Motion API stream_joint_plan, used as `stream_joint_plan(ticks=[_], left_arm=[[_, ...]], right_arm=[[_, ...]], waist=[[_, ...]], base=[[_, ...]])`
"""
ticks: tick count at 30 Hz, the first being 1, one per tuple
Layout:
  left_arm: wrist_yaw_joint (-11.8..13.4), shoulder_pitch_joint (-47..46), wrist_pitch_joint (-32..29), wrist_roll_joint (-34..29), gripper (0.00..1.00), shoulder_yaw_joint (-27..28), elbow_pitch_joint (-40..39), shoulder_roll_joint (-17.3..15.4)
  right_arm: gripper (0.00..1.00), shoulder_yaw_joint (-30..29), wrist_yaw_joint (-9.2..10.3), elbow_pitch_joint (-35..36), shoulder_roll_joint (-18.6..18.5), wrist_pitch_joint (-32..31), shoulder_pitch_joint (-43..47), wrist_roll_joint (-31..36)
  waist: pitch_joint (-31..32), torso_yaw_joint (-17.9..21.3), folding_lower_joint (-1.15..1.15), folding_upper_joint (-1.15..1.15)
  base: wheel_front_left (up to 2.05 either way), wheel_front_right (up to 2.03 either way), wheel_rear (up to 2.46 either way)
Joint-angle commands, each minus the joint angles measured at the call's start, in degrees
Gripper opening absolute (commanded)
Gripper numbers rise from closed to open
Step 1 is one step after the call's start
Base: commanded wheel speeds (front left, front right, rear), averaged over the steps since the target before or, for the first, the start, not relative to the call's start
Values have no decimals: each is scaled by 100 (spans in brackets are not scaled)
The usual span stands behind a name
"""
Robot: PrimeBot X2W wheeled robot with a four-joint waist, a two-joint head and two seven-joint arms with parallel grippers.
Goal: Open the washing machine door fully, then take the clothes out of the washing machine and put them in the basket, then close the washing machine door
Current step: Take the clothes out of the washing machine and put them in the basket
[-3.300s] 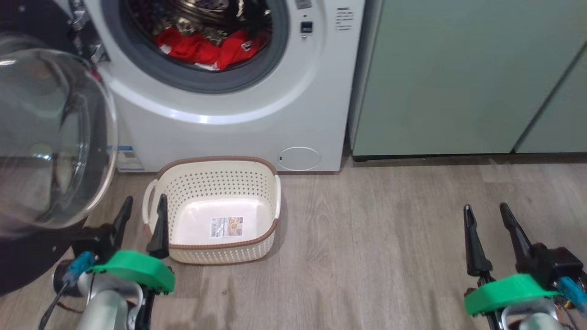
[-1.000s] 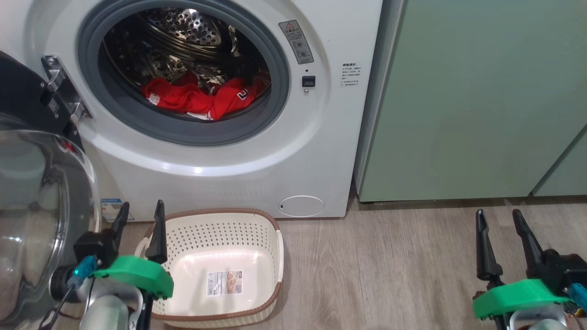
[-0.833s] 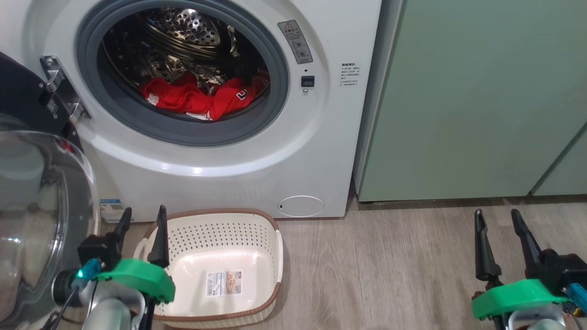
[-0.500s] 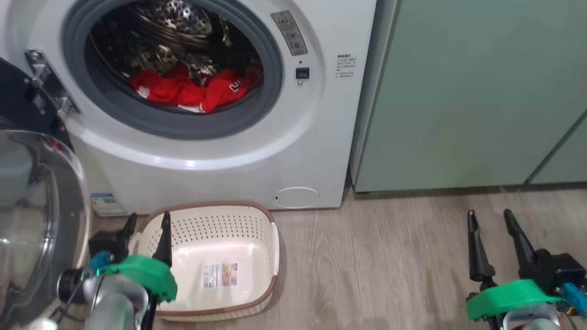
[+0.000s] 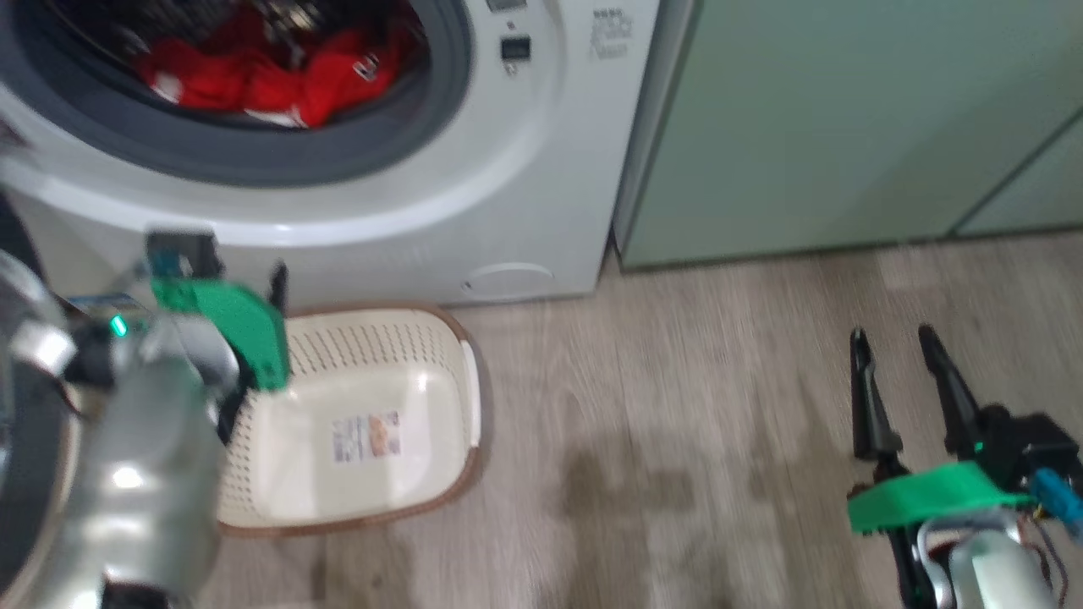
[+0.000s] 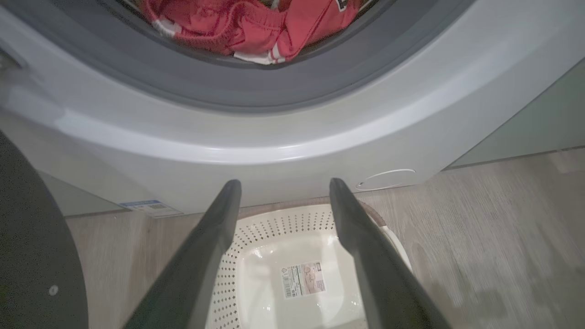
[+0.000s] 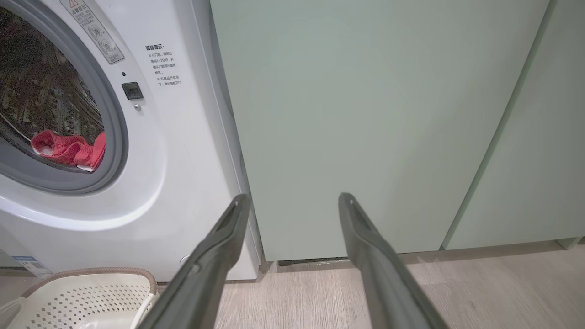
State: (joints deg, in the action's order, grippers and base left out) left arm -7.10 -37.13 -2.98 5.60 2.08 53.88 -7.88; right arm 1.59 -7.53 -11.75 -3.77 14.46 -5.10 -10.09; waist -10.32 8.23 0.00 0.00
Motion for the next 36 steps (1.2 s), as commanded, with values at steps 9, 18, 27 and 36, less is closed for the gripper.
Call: stream_joint_plan(ticks=[9,18,27,36], left_arm=[[171,-1859,-892,-242,100,-94,185,-672],[417,-3192,-1347,-526,100,-372,383,-935],[725,-4260,-1518,-964,100,-787,612,-1167],[746,-4797,-1825,-1242,100,-1170,1012,-1220]], right_arm=[[100,109,4,300,57,54,-631,-14],[100,117,4,382,83,54,-1005,-10],[100,189,4,444,88,54,-1272,-104],[100,214,4,464,89,54,-1426,-194]], waist=[[-1196,381,0,0],[-1813,496,0,0],[-2313,574,0,0],[-2646,627,0,0]], base=[[0,0,0],[0,0,0],[0,0,0],[0,0,0]])
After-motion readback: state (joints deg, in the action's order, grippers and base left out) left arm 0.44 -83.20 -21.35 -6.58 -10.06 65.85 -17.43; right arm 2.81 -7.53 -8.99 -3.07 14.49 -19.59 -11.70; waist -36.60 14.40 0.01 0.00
